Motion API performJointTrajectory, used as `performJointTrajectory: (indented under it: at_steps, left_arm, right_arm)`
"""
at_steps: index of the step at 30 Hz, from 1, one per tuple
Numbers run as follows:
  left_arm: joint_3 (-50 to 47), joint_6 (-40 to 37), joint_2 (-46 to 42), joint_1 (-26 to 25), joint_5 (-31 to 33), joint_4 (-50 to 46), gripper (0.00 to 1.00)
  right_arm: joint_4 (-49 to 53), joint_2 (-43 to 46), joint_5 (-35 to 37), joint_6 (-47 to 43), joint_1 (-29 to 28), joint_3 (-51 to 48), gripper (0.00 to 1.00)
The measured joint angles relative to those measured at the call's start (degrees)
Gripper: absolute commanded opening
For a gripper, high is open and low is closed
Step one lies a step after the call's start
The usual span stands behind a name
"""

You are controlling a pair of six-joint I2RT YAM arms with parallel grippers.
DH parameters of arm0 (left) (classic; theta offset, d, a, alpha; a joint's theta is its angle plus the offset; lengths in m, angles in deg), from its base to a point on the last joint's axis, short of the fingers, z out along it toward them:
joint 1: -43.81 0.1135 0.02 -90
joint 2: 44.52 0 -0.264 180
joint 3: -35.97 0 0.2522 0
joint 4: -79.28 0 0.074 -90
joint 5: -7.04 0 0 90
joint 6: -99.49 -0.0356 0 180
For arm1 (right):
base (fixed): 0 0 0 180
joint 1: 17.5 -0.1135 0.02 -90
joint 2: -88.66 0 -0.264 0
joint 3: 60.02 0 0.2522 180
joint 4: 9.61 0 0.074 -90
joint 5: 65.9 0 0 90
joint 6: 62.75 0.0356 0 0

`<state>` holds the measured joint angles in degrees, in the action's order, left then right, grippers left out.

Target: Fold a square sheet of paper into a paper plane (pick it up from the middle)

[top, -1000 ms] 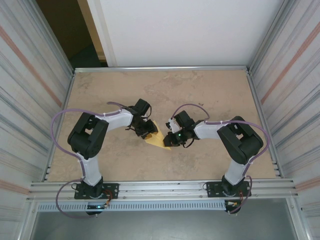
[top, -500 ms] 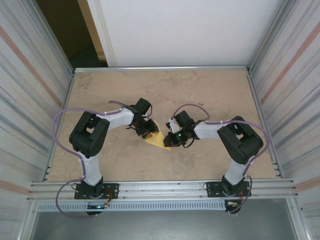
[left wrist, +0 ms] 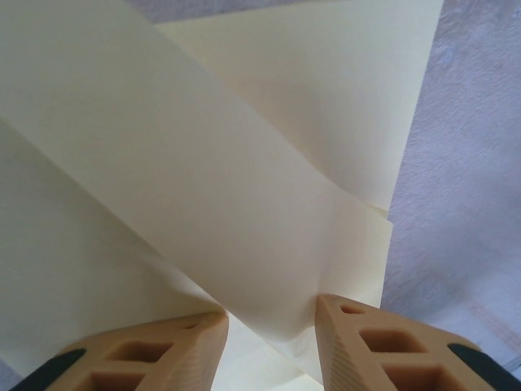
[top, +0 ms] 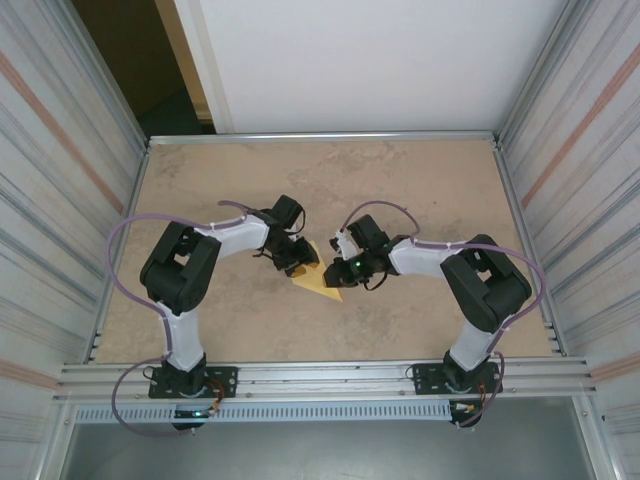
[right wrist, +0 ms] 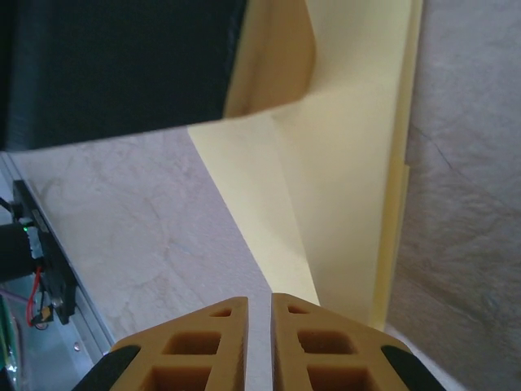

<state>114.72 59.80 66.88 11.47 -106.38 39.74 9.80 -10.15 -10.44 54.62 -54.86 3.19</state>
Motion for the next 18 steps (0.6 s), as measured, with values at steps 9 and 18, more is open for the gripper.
performJointTrajectory:
  at_steps: [9, 18]
  left_arm:
    - [0.1, 0.0, 0.1, 0.0, -0.1, 0.0, 0.41]
    - [0.3, 0.0, 0.2, 0.0, -0.1, -0.3, 0.41]
  right_arm:
    - [0.0, -3.0, -0.1, 0.0, 0.0, 0.7, 0.14]
    - [0.0, -3.5, 0.1, 0.0, 0.0, 0.7, 0.14]
